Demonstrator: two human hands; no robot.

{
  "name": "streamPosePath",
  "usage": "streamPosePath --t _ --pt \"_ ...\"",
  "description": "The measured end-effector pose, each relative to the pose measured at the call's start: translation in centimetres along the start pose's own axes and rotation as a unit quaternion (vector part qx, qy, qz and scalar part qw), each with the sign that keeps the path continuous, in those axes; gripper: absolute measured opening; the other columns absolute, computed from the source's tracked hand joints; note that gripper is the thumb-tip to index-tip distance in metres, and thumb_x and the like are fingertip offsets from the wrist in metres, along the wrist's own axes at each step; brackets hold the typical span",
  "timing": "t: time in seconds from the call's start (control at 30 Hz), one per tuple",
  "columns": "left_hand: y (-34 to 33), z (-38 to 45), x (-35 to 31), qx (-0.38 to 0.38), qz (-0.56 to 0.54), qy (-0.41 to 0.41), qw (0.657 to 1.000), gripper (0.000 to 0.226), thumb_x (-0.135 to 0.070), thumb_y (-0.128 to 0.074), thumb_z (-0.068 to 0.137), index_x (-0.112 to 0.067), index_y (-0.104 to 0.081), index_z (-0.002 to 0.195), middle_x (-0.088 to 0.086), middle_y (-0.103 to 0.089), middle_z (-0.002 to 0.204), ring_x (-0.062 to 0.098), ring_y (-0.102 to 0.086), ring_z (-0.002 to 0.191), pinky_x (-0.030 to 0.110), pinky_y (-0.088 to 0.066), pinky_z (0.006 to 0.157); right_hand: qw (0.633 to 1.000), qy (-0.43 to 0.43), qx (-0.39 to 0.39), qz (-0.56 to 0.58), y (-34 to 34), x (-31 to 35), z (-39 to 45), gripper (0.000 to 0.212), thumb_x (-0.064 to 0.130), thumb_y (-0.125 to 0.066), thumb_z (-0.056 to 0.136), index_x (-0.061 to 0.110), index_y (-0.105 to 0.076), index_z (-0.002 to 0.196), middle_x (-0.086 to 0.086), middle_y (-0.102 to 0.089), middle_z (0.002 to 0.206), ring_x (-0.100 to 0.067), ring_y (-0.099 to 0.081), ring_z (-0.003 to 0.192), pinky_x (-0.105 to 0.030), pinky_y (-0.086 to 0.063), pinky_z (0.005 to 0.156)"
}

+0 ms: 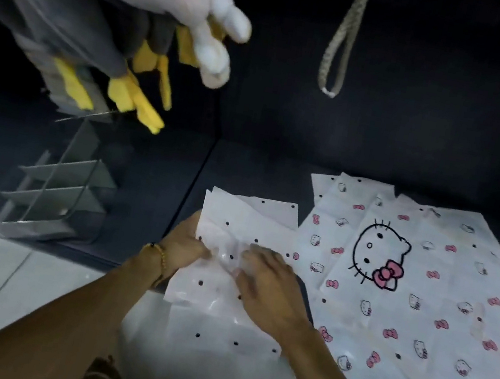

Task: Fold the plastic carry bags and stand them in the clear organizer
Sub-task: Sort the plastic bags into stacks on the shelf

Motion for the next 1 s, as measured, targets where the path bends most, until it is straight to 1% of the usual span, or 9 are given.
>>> streamPosePath --t 0.1,0.23,0.33,0.43,0.53,0.63,0.73,0.87,1.0 --pt "4.8 1.9 -0.6 -0.04 0.031 -0.044 0.998 0.082 0.016 -0.065 0.069 -0.024 -0.042 0.136 -0.008 -0.062 0.11 0.017 -0.059 0.106 0.023 -0.051 0.078 0.999 -0.031 0.016 -0.035 -1.5 -1.4 2.8 0.053 0.043 -0.038 0.098 0.023 -0.032 0.146 0.003 -0.018 0.159 -0.017 -0.017 0.145 -0.038 -0.02 0.117" --pt "10.0 4.5 -0.4 -0.14 0.118 -0.044 0.982 0.106 0.01 -0.065 0.072 -0.026 -0.005 0.151 0.011 -0.043 0.14 0.03 -0.049 0.121 0.036 -0.047 0.094 0.989 -0.014 0.121 -0.08 -6.3 -0.5 7.3 0.061 0.05 -0.03 0.098 0.027 -0.013 0.151 0.003 0.001 0.161 -0.018 0.002 0.148 -0.043 -0.005 0.118" --pt "9.9 3.1 0.6 -0.233 0.339 -0.045 0.91 0.093 -0.011 -0.063 0.084 -0.018 0.002 0.151 0.015 -0.014 0.154 0.034 -0.028 0.136 0.035 -0.033 0.107 0.974 -0.036 0.178 -0.134 -8.5 -0.6 8.7 0.066 0.053 -0.031 0.098 0.026 -0.006 0.153 0.003 0.012 0.161 -0.019 0.013 0.147 -0.048 0.003 0.117" --pt "5.6 0.9 3.3 -0.145 0.459 -0.127 0.868 0.078 -0.042 -0.052 0.091 -0.022 -0.006 0.151 0.004 -0.006 0.159 0.024 -0.002 0.146 0.037 -0.003 0.118 0.975 -0.045 0.159 -0.149 -9.0 -0.4 9.3 0.066 0.055 -0.028 0.098 0.027 -0.005 0.153 0.002 0.012 0.161 -0.02 0.014 0.147 -0.049 0.006 0.116" --pt "3.7 -0.7 6.4 -0.094 0.502 -0.128 0.85 0.094 -0.068 -0.046 0.082 -0.027 0.003 0.151 -0.002 0.006 0.16 0.014 0.019 0.143 0.038 0.017 0.114 0.979 -0.035 0.124 -0.157 -8.3 0.1 9.5 0.057 0.048 -0.032 0.1 0.027 -0.02 0.151 0.002 -0.002 0.162 -0.02 0.005 0.148 -0.049 0.004 0.117" --pt "4.9 -1.3 7.2 -0.116 0.532 -0.114 0.831 0.104 -0.078 -0.042 0.077 -0.024 0.008 0.151 -0.001 0.012 0.159 0.016 0.026 0.14 0.039 0.023 0.11 0.981 -0.011 0.123 -0.152 -8.0 0.3 8.9 0.049 0.039 -0.034 0.101 0.028 -0.029 0.149 0.005 -0.009 0.161 -0.017 -0.001 0.148 -0.043 -0.001 0.119" --pt "5.5 -1.1 6.8 -0.086 0.583 -0.149 0.794 0.098 -0.075 -0.038 0.081 -0.023 0.008 0.15 0.001 0.011 0.159 0.018 0.028 0.139 0.04 0.028 0.107 0.974 0.036 0.164 -0.152 -8.2 0.1 6.4 0.052 0.04 -0.031 0.101 0.032 -0.019 0.151 0.009 0.003 0.161 -0.014 0.007 0.148 -0.038 0.003 0.119" --pt "4.1 -1.6 6.6 -0.019 0.597 -0.214 0.773 0.08 -0.07 -0.024 0.088 -0.028 0.002 0.151 -0.002 0.006 0.16 0.012 0.028 0.137 0.034 0.029 0.106 0.962 0.062 0.217 -0.154 -8.7 0.1 2.5 0.075 0.068 -0.024 0.091 0.034 0.004 0.152 0.009 0.026 0.156 -0.011 0.027 0.142 -0.038 0.009 0.118" --pt "2.2 -2.0 7.9 0.032 0.608 -0.208 0.766 0.092 -0.08 -0.022 0.08 -0.028 0.006 0.151 -0.001 0.014 0.158 0.019 0.02 0.144 0.038 0.019 0.113 0.951 0.071 0.237 -0.187 -9.8 0.8 1.2 0.097 0.082 -0.026 0.079 0.031 0.018 0.149 0.008 0.035 0.153 -0.012 0.035 0.139 -0.039 0.016 0.116"
Point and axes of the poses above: each hand's wrist, its own z-axis towards the middle knuckle, its own y-axis out of the back of the hand, x = y × z, the point moved 7 cm from there along z, towards the middle knuckle
